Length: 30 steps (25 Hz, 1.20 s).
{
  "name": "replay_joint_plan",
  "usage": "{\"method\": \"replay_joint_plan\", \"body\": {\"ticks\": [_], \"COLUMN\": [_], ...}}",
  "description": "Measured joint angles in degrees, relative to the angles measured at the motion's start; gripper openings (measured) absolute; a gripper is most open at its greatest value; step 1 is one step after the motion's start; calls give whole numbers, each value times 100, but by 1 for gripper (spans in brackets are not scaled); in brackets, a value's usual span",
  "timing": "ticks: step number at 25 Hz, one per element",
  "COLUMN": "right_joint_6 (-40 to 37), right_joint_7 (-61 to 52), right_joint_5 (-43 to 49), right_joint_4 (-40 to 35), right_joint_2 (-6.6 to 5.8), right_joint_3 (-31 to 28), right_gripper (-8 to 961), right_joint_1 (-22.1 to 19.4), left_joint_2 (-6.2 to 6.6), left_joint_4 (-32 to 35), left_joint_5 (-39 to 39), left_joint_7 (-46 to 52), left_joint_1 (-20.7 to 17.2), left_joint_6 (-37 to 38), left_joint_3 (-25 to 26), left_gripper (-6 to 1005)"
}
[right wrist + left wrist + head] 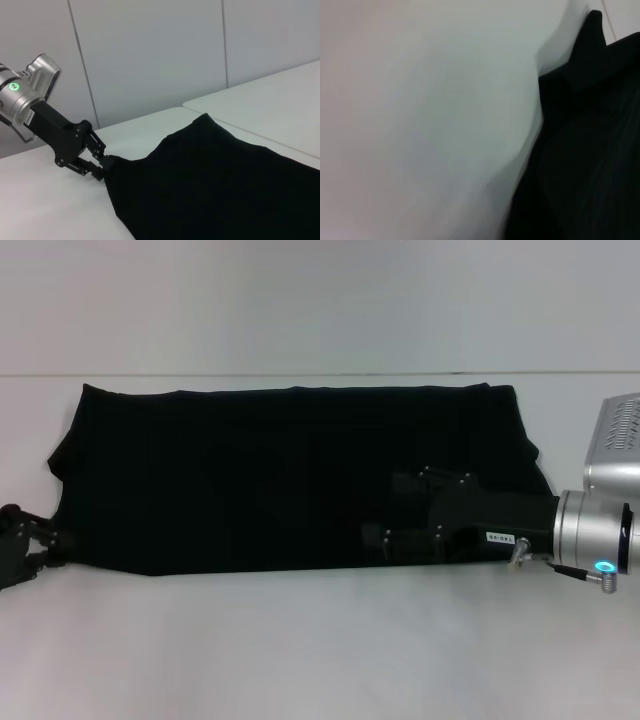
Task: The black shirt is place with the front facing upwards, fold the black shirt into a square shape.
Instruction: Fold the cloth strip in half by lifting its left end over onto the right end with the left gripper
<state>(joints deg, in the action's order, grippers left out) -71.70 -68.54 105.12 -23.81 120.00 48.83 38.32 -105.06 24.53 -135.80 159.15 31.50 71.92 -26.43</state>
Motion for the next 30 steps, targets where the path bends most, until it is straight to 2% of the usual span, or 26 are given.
{"method": "replay_joint_plan", "body": {"ticks": [7, 13, 21, 23, 30], "right_joint_6": [-44, -60, -64, -64, -39], "right_joint_7": [0, 2, -13, -26, -29], "right_joint_5": [0, 0, 0, -1, -191], "right_joint_4": [5, 0, -18, -28, -47], "right_joint_2": [-3, -4, -3, -4, -19], "right_joint_3": [-2, -10, -31, -43, -80], "right_gripper": [948, 948, 949, 949, 949], "right_joint_1": [0, 0, -5, -10, -71], "left_joint_2": [0, -28, -70, -137, -167], "left_joint_4": [-19, -6, 113, 303, 388], "left_joint_5": [3, 0, 61, 165, 527], "left_joint_7": [12, 14, -79, -102, -224], "left_joint_1": [8, 2, -99, -200, -460], "left_joint_6": [-24, -39, 39, 117, 249], "left_joint_3": [1, -9, 53, 62, 74], "left_gripper": [283, 81, 65, 62, 59]}}
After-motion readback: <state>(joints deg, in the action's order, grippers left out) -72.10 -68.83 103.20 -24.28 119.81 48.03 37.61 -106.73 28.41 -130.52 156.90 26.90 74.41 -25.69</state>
